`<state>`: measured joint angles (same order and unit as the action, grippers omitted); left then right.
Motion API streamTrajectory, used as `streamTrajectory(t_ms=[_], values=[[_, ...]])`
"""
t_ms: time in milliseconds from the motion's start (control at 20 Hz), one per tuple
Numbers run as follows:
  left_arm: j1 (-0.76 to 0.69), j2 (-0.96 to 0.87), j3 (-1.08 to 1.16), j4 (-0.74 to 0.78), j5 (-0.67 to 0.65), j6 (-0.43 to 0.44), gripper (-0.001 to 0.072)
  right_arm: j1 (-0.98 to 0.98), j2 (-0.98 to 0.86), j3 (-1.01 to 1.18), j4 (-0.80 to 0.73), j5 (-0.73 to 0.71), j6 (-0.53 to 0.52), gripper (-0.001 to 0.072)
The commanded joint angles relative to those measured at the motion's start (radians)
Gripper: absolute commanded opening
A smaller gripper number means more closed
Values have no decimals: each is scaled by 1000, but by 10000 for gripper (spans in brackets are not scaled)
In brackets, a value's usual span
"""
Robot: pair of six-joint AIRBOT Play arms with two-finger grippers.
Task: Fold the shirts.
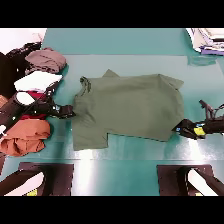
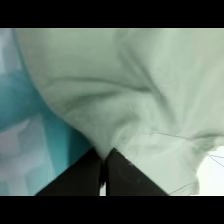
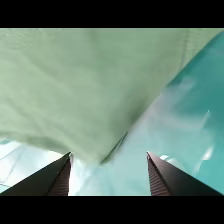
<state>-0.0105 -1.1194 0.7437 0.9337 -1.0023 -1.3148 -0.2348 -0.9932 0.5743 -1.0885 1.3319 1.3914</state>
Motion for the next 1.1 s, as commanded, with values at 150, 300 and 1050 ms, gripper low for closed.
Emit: streamTrajectory(t_ms=[150, 300, 1050], values=[[0, 1, 29, 2, -6, -2, 23, 128, -123, -14, 38, -107, -1, 127], [5, 29, 58, 2, -9, -3, 23, 164, -71, 56, 39, -103, -4, 12], [84, 383, 1179, -11, -39, -21, 23, 161, 319, 1072, -7, -190, 24, 11]])
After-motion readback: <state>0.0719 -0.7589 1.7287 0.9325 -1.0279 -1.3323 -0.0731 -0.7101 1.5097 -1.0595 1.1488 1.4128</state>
